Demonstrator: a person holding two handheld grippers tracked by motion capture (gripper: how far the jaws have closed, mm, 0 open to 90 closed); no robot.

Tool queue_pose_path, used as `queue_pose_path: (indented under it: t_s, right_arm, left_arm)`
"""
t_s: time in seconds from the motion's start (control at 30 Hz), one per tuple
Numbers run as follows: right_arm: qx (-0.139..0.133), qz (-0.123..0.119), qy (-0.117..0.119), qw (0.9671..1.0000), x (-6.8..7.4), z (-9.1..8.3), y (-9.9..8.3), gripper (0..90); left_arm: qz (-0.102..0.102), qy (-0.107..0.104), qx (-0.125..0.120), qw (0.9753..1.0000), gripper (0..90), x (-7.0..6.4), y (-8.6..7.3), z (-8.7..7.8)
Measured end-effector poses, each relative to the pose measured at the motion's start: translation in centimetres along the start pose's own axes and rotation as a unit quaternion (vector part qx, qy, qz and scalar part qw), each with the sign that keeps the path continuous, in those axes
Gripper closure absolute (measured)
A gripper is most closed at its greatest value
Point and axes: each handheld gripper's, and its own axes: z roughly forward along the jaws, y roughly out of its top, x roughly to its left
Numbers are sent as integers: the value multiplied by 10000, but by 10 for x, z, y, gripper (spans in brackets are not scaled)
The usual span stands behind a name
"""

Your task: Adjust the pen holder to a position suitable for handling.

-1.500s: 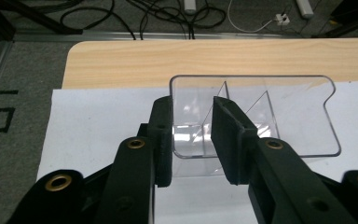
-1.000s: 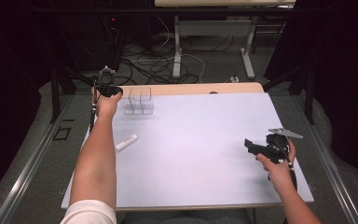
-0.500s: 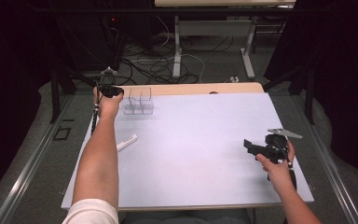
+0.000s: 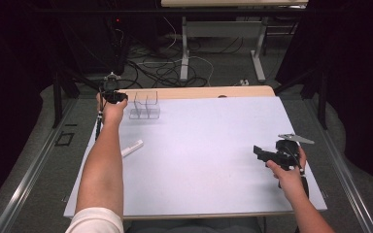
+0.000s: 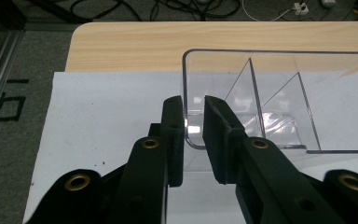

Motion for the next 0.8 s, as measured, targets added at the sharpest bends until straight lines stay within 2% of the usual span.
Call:
queue_pose_path:
  t_s: [0.23, 0.53, 0.73, 0.8]
  right_arm:
    - [23, 31, 12, 10000, 1, 1, 0, 67]
    - [57, 41, 44, 10000, 1, 2, -1, 68]
    - [79, 14, 43, 10000, 1, 2, -1, 68]
    - [90, -8, 42, 10000, 0, 2, -1, 68]
  left_arm:
    - [-19, 59, 126, 9999, 840, 0, -1, 4]
    - [-38, 174, 156, 9997, 880, -1, -3, 4]
    - [-112, 244, 208, 9994, 892, -4, -3, 2]
    - [-217, 222, 247, 9992, 893, -3, -3, 1]
